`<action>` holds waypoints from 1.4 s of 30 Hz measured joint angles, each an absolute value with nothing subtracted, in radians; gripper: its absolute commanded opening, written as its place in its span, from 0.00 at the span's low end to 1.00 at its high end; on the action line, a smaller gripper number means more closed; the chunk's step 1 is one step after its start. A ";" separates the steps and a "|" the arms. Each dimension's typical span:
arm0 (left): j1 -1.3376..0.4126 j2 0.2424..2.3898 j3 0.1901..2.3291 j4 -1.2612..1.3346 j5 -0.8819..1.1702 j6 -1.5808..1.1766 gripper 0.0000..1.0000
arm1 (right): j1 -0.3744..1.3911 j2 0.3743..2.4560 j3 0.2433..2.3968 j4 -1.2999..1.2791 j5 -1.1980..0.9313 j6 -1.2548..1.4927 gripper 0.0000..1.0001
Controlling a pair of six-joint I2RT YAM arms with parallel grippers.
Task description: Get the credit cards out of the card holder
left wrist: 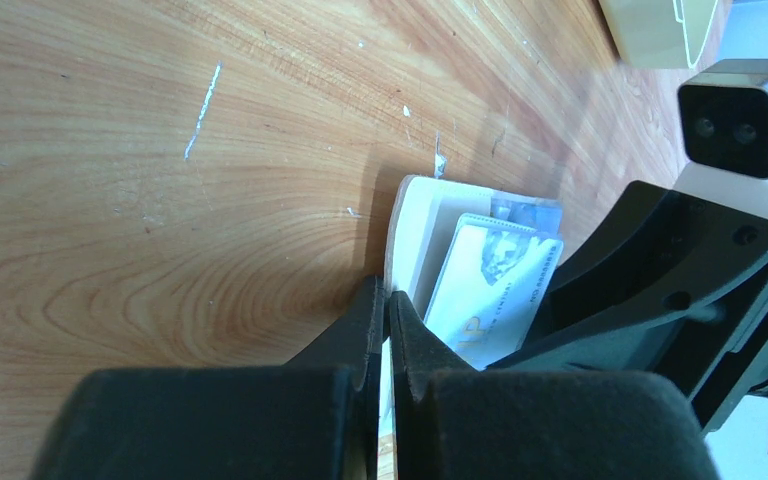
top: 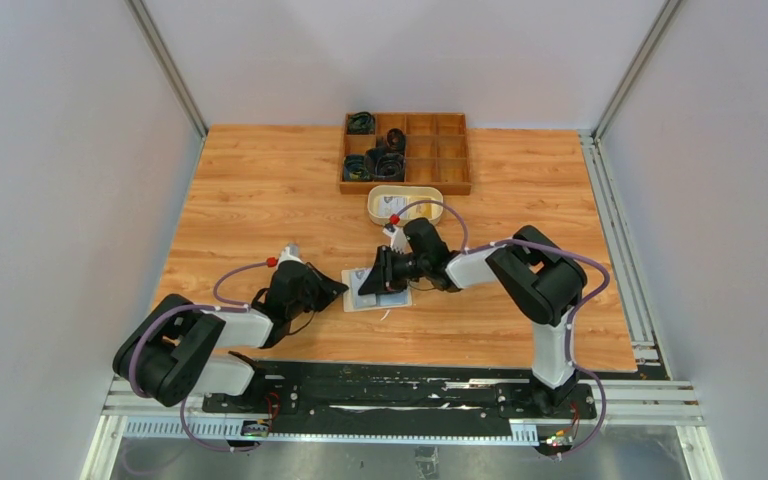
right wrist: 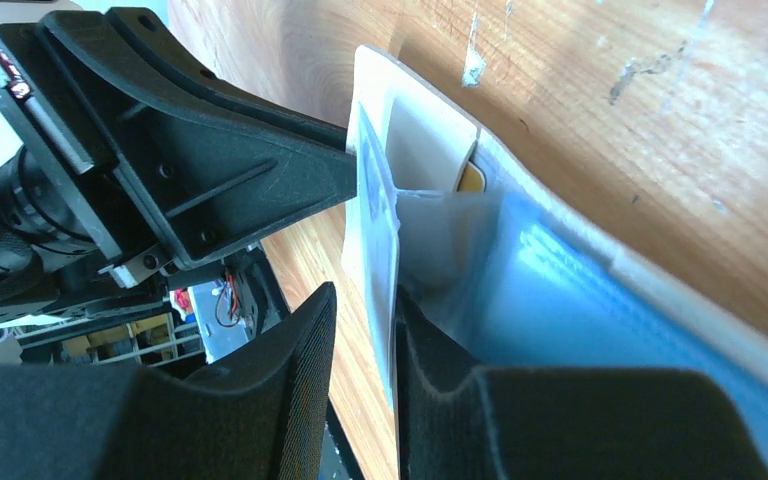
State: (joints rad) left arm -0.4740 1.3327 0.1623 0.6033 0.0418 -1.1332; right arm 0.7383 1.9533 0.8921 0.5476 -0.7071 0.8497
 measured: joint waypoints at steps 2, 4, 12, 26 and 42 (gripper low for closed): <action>-0.474 1.332 0.162 0.603 0.042 -1.133 0.00 | 0.727 1.937 0.883 0.548 -0.709 0.850 0.29; -0.474 1.332 0.162 0.603 0.042 -1.133 0.00 | 0.715 1.924 0.877 0.549 -0.712 0.850 0.29; -0.474 1.332 0.161 0.605 0.041 -1.134 0.00 | 0.662 1.893 0.826 0.578 -0.738 0.857 0.24; -0.474 1.338 0.161 0.612 0.042 -1.133 0.00 | 0.610 1.893 0.735 0.631 -0.786 0.869 0.00; -0.474 1.354 0.179 0.614 0.057 -1.071 0.00 | 0.492 1.673 0.796 0.303 -0.798 0.651 0.00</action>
State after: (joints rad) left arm -0.4740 1.3537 0.1795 0.6136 0.0574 -1.0710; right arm 0.4923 1.6733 0.7959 0.3031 -0.7982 0.6510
